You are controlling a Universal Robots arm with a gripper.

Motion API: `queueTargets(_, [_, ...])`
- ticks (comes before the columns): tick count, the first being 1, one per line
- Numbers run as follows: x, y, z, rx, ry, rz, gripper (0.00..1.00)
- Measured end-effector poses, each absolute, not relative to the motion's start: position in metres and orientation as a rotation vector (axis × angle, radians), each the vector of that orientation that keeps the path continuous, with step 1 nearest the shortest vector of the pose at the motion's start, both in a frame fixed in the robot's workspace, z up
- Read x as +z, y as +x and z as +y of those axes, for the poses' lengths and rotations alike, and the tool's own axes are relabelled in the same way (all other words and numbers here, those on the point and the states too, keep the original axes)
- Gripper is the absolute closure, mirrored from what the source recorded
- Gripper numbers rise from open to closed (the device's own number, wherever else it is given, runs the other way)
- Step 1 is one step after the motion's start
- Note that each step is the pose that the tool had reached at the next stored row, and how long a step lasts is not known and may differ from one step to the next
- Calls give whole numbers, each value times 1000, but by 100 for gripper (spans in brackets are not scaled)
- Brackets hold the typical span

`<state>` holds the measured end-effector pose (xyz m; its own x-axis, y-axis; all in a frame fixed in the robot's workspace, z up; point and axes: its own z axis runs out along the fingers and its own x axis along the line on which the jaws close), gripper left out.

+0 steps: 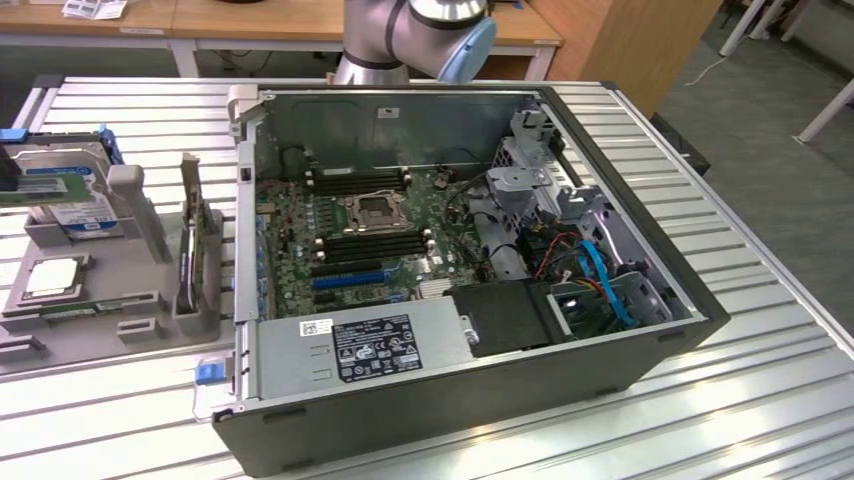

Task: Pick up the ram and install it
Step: 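Pick up the ram and move it above insertion slot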

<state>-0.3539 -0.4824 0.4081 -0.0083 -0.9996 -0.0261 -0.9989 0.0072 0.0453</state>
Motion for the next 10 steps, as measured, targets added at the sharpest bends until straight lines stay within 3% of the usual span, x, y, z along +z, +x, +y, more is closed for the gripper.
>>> queueTargets(10, [408, -345, -482, -79, 2203, -2220, 89])
